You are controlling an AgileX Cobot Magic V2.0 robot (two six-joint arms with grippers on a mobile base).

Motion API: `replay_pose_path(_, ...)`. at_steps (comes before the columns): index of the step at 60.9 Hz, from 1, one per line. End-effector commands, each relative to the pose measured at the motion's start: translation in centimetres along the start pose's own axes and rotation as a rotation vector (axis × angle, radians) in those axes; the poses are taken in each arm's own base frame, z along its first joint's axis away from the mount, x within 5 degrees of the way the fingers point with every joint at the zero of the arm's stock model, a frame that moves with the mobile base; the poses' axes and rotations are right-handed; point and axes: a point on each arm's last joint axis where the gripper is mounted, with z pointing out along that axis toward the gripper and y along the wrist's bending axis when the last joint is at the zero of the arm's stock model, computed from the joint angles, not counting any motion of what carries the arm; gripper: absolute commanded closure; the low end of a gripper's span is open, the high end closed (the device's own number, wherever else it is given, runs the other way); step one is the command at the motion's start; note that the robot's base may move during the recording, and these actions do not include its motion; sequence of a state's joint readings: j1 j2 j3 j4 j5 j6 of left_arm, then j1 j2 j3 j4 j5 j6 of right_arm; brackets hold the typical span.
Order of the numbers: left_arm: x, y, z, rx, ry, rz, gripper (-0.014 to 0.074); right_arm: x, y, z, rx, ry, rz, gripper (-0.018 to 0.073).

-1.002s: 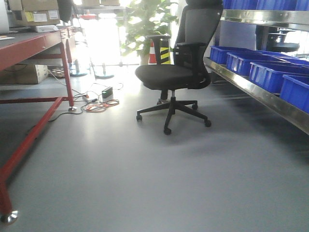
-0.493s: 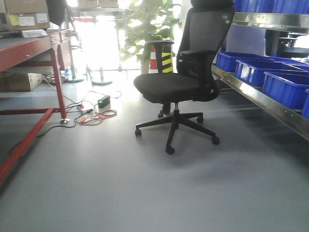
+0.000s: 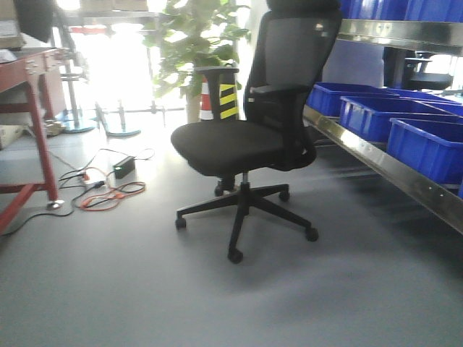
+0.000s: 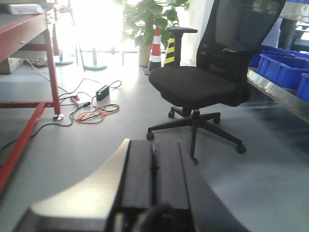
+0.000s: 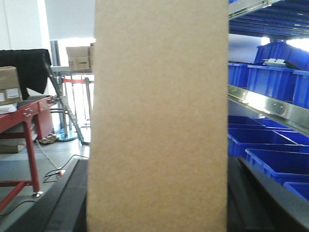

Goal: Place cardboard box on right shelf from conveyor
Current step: 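Drive the base away from the conveyor holding the box in the right gripper, then drive the base up to the steel shelf with blue bins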

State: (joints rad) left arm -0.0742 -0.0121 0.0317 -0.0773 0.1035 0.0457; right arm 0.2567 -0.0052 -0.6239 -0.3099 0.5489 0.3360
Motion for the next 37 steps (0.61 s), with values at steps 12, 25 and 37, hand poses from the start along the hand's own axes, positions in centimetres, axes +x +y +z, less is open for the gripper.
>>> replay_pose_path(12, -0.55, 0.02, -0.11, 0.001, -0.094, -0.006, 0.0713, -1.6, 0.29, 0.15, -0.018, -0.103, -0.035, 0.0254)
replay_pose_path(25, -0.55, 0.02, -0.11, 0.001, -0.094, -0.006, 0.0713, -1.6, 0.29, 0.15, -0.018, -0.103, -0.035, 0.0254)
replay_pose_path(37, -0.55, 0.01, -0.11, 0.002, -0.094, -0.006, 0.0712, -1.6, 0.29, 0.15, -0.018, -0.103, -0.035, 0.0254)
